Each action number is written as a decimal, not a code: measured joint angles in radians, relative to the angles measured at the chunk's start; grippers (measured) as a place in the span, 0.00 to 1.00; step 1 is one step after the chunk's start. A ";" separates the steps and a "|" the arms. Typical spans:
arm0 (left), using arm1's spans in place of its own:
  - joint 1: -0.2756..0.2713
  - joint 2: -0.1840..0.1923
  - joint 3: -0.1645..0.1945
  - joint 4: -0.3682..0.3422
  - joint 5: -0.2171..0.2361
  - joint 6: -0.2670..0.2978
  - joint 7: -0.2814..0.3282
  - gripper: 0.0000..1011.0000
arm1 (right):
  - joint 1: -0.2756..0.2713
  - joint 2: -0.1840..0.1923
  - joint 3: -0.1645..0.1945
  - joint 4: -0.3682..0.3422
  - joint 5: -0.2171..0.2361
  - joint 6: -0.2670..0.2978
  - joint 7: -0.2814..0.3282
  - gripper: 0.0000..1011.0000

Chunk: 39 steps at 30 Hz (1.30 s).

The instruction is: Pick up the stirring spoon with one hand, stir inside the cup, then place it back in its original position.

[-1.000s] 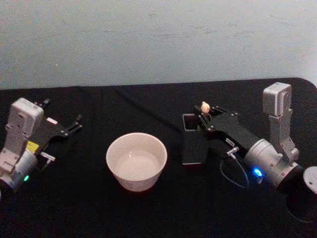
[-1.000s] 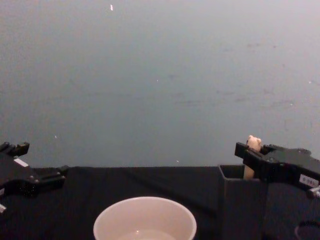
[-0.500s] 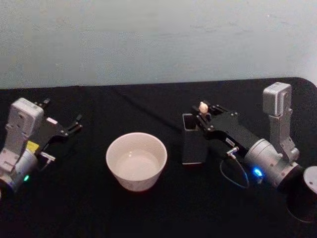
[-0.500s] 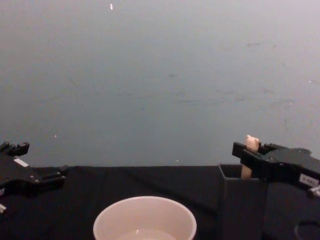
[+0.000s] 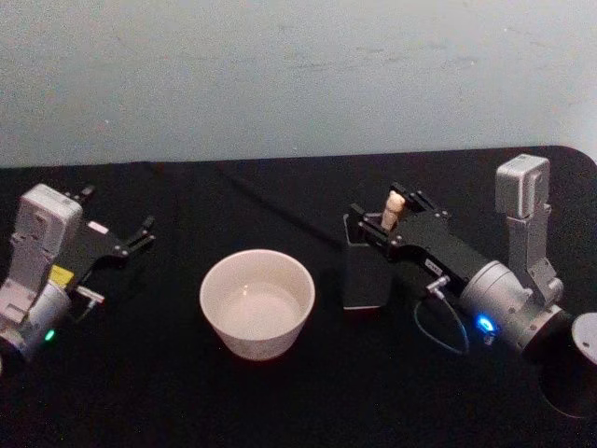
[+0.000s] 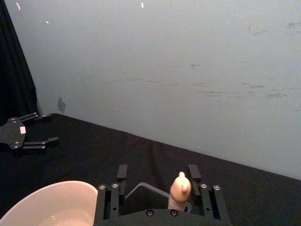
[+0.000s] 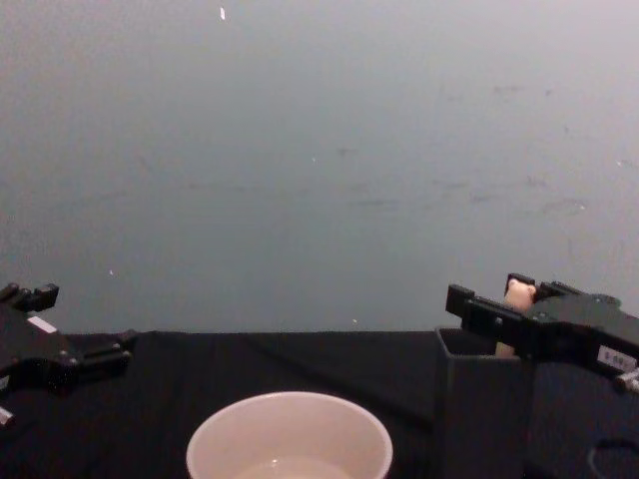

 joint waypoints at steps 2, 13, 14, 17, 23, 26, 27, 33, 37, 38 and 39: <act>0.000 0.000 0.000 0.000 0.000 0.000 0.000 0.99 | 0.000 0.000 0.000 0.000 0.000 0.000 0.000 0.83; 0.000 0.000 0.000 0.000 0.000 0.000 0.000 0.99 | 0.006 -0.003 0.004 0.000 0.001 -0.014 0.005 0.99; 0.000 0.000 0.000 0.000 0.000 0.000 0.000 0.99 | 0.010 -0.005 0.006 0.000 0.002 -0.021 0.006 0.99; 0.000 0.000 0.000 0.000 0.000 0.000 0.000 0.99 | 0.031 -0.014 0.020 -0.007 0.006 -0.055 0.010 0.99; 0.000 0.000 0.000 0.000 0.000 0.000 0.000 0.99 | 0.072 -0.032 0.072 -0.026 -0.016 -0.130 -0.030 0.99; 0.000 0.000 0.000 0.000 0.000 0.000 0.000 0.99 | 0.084 -0.033 0.093 -0.018 -0.067 -0.145 -0.072 0.99; 0.000 0.000 0.000 0.000 0.000 0.000 0.000 0.99 | 0.085 -0.033 0.097 -0.015 -0.079 -0.143 -0.086 0.99; 0.000 0.000 0.000 0.000 0.000 0.000 0.000 0.99 | 0.071 -0.022 0.108 0.014 -0.176 -0.065 -0.162 0.99; 0.000 0.000 0.000 0.000 0.000 0.000 0.000 0.99 | 0.047 -0.022 0.106 0.030 -0.205 0.011 -0.179 0.99; 0.000 0.000 0.000 0.000 0.000 0.000 0.000 0.99 | 0.044 -0.023 0.105 0.032 -0.208 0.021 -0.179 0.99; 0.000 0.000 0.000 0.000 0.000 0.000 0.000 0.99 | 0.040 -0.024 0.104 0.035 -0.211 0.030 -0.179 0.99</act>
